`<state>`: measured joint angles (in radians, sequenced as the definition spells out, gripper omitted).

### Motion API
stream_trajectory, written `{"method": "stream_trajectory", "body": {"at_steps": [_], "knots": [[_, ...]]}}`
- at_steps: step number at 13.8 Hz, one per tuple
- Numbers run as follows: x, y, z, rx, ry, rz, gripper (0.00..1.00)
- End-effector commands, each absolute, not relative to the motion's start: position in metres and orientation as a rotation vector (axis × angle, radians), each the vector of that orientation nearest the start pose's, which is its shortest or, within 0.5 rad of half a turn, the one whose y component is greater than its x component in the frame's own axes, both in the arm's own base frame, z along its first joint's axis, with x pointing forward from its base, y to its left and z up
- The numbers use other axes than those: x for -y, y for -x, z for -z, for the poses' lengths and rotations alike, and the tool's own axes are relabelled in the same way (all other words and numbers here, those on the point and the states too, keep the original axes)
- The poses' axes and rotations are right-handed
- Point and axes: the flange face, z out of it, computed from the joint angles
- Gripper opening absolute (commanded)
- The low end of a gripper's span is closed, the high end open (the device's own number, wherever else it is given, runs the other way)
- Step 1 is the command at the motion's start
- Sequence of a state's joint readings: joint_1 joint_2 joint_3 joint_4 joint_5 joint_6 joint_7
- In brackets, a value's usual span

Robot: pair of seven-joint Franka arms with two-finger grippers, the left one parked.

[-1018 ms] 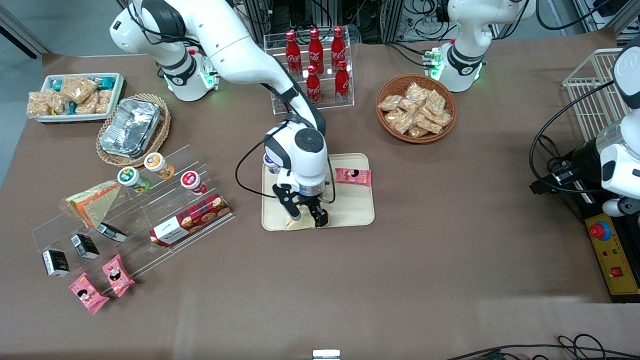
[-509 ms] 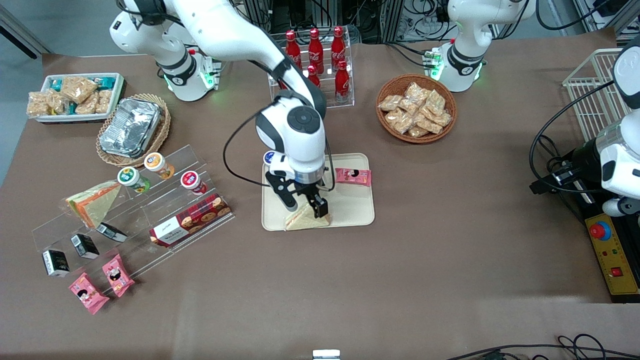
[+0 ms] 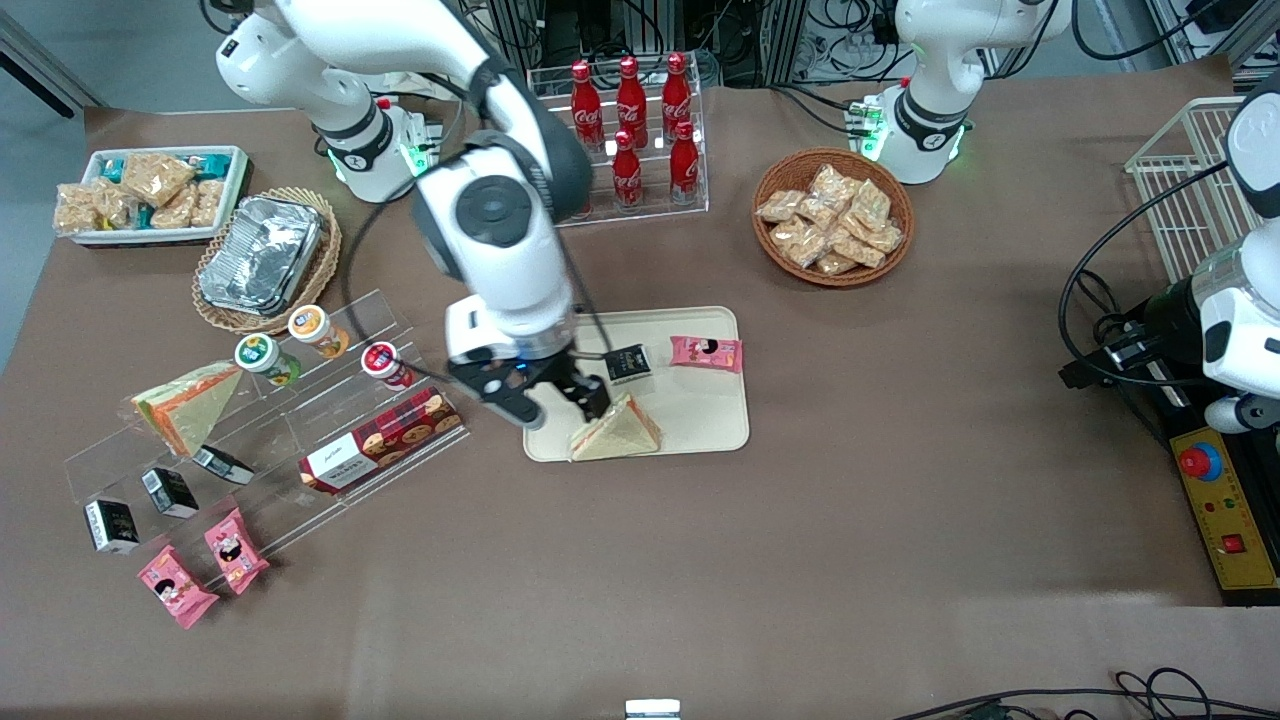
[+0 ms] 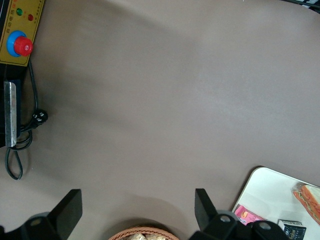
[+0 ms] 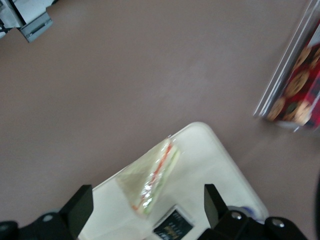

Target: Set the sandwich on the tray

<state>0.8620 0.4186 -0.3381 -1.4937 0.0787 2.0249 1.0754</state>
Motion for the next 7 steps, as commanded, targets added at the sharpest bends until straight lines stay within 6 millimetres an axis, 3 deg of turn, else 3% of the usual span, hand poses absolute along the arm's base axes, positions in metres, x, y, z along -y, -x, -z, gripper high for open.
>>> {"method": "stream_trajectory", "body": {"at_steps": [1, 5, 7], "knots": [[-0.319, -0.582, -0.497, -0.567, 3.047, 0.127, 0.99], [-0.176, -0.605, -0.547, -0.298, 3.097, 0.053, 0.99], [-0.097, -0.615, -0.557, -0.169, 3.105, 0.039, 0.99]]}}
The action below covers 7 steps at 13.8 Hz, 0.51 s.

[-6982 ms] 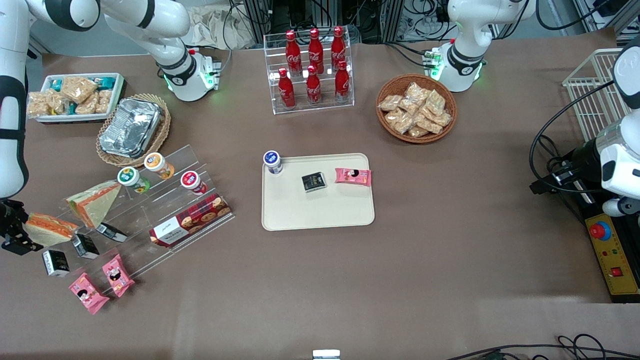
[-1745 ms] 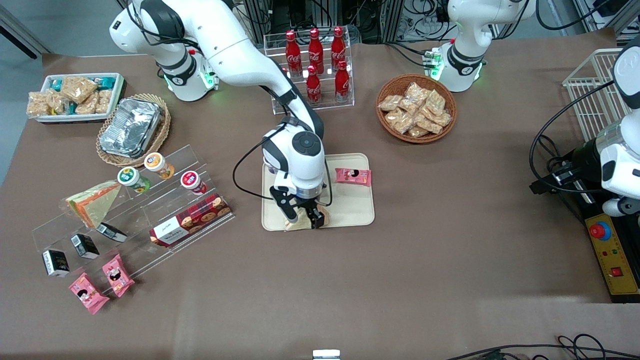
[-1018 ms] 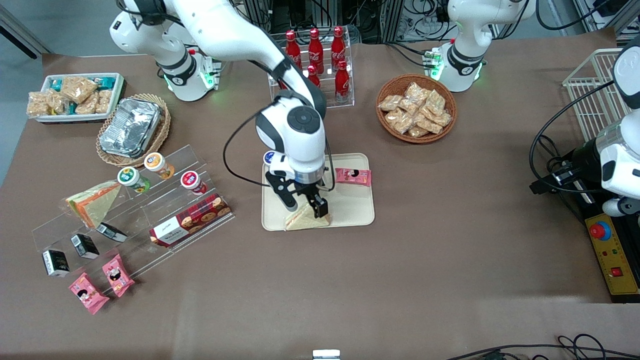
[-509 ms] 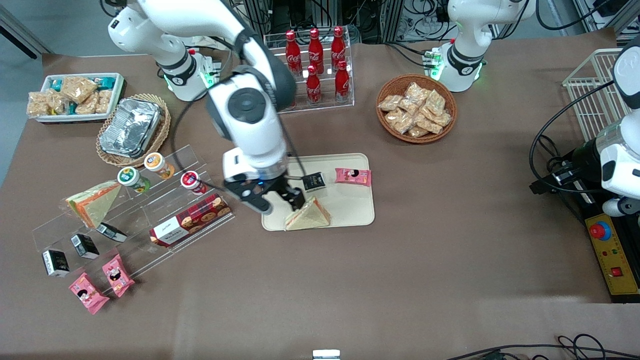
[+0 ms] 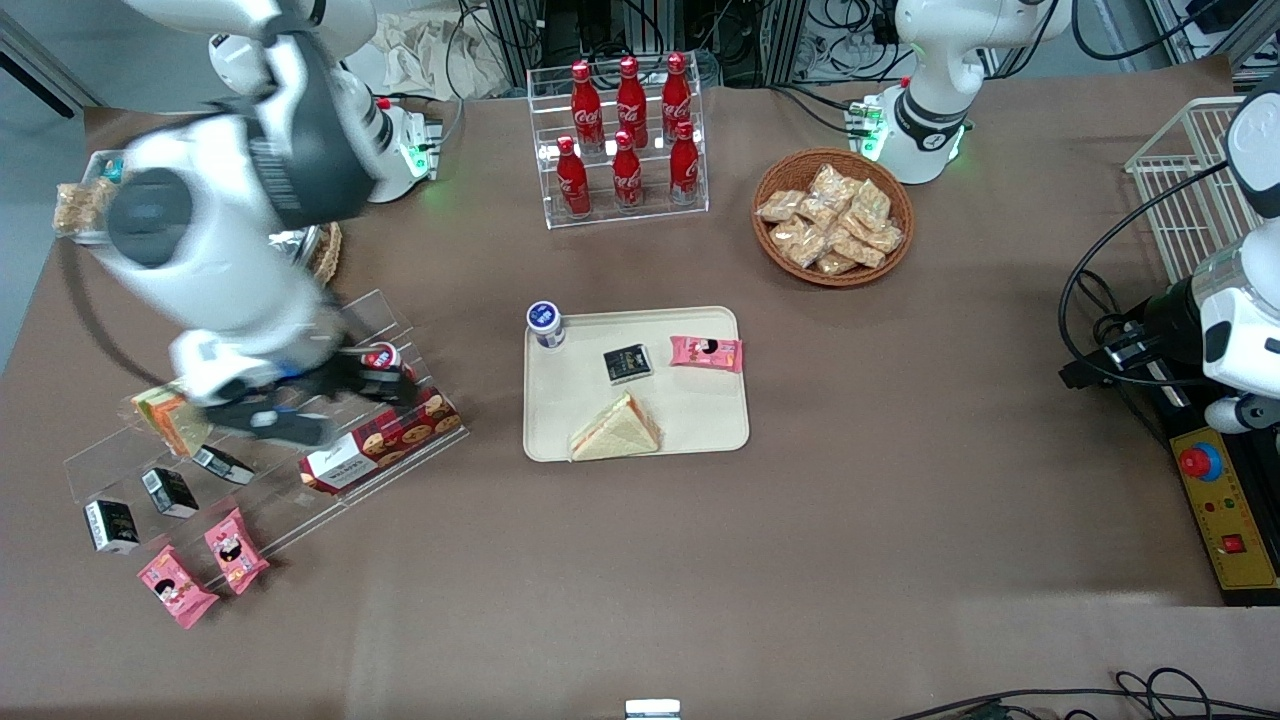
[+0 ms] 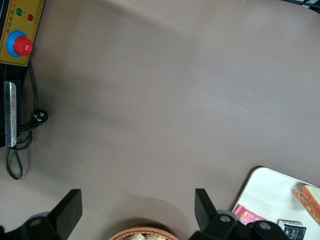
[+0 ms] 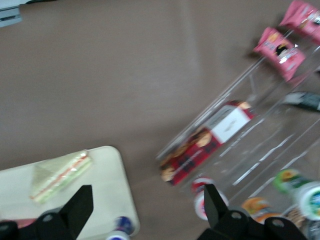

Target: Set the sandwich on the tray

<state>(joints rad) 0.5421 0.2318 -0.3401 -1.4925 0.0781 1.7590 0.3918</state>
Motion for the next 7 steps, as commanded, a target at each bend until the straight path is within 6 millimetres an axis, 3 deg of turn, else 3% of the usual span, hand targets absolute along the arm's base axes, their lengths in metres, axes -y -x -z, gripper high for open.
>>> {"method": "stream_trajectory", "body": {"at_steps": [1, 3, 7], "knots": [[-0.065, -0.617, -0.562, -0.115, 3.102, 0.05, 0.99], [-0.019, -0.615, -0.575, -0.047, 3.112, 0.085, 0.99], [0.021, -0.598, -0.598, -0.058, 3.183, 0.076, 0.99]]}}
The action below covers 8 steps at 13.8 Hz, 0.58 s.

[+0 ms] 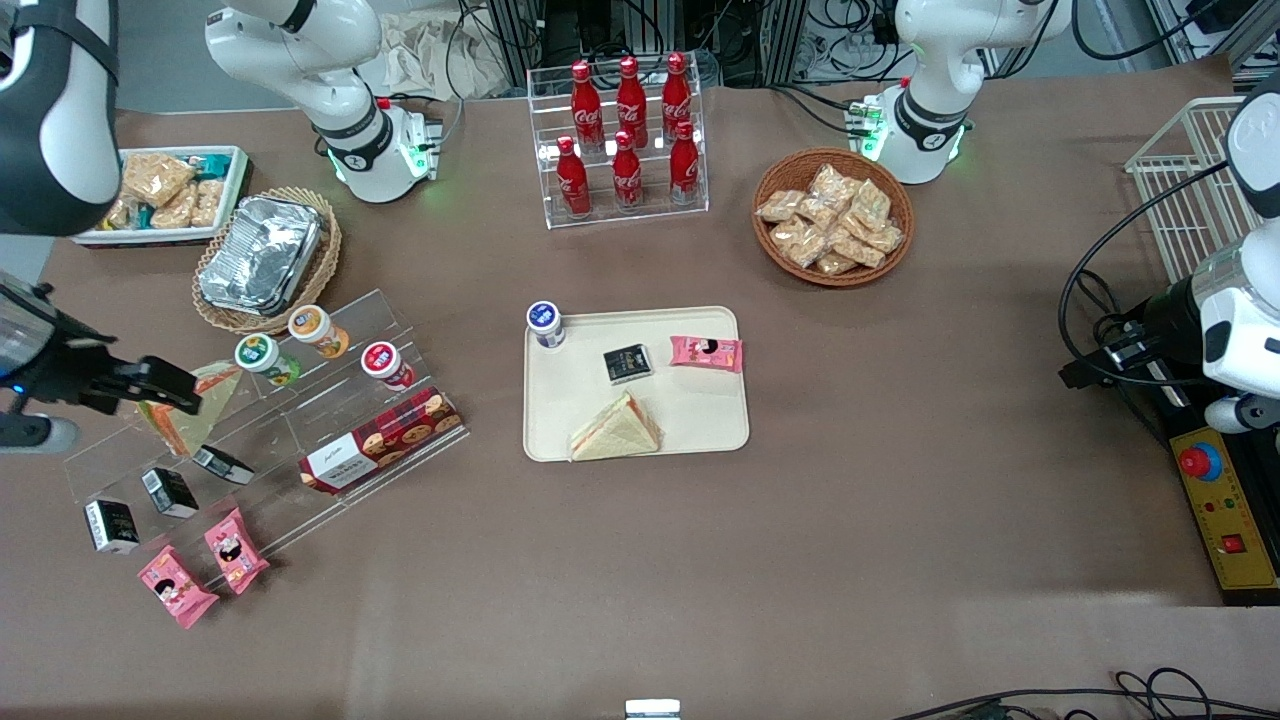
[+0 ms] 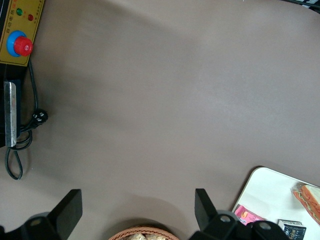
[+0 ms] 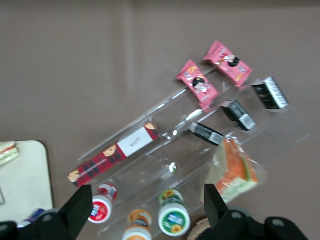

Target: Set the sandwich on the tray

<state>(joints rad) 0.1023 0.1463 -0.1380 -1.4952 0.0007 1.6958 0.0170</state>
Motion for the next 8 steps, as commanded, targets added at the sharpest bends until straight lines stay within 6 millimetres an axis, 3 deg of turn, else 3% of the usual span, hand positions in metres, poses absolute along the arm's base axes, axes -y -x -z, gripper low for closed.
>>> {"method": "stream_trajectory", "body": {"at_steps": [1, 8], "knots": [[0.0268, -0.5968, -0.5977, -0.039, 3.18, 0.072, 0.99], [0.0267, -0.5911, -0.6035, -0.05, 3.152, 0.051, 0.99]]}}
